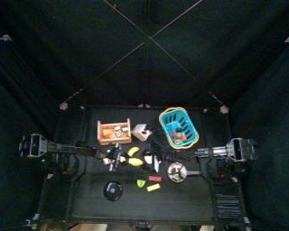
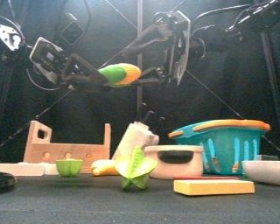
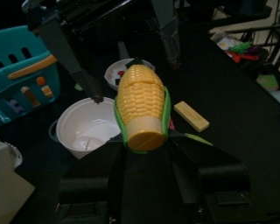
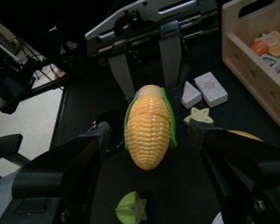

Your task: Remove corn husk

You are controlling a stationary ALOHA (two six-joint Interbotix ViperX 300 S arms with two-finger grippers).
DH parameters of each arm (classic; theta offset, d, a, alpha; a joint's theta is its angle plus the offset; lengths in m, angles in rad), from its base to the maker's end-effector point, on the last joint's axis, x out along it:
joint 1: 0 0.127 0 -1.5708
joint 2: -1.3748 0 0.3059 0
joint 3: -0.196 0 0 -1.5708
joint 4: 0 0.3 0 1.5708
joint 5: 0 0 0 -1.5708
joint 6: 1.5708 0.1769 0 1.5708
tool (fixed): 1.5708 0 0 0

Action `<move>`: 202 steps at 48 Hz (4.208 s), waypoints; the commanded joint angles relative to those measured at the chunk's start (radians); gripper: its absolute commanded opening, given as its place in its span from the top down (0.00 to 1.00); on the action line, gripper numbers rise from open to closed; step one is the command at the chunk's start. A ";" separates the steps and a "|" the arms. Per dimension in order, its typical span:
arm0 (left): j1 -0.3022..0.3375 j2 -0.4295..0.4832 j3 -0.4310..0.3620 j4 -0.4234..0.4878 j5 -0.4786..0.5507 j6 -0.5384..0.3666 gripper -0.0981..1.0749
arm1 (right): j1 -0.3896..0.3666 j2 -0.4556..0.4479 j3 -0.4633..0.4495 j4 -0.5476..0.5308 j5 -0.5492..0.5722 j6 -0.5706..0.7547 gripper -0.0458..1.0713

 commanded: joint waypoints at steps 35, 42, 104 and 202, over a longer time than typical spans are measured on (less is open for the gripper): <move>-0.005 -0.009 -0.020 -0.054 -0.018 0.038 0.39 | -0.006 0.009 -0.035 -0.003 0.000 0.000 0.06; -0.005 -0.009 -0.020 -0.054 -0.018 0.038 0.39 | -0.006 0.009 -0.037 -0.003 0.002 0.000 0.07; 0.000 -0.011 0.002 -0.196 -0.041 0.034 0.03 | -0.008 0.009 -0.044 -0.012 0.021 -0.002 0.41; -0.316 0.156 -0.037 -1.022 -0.594 1.520 0.04 | -0.023 -0.190 0.032 0.819 0.071 0.002 0.42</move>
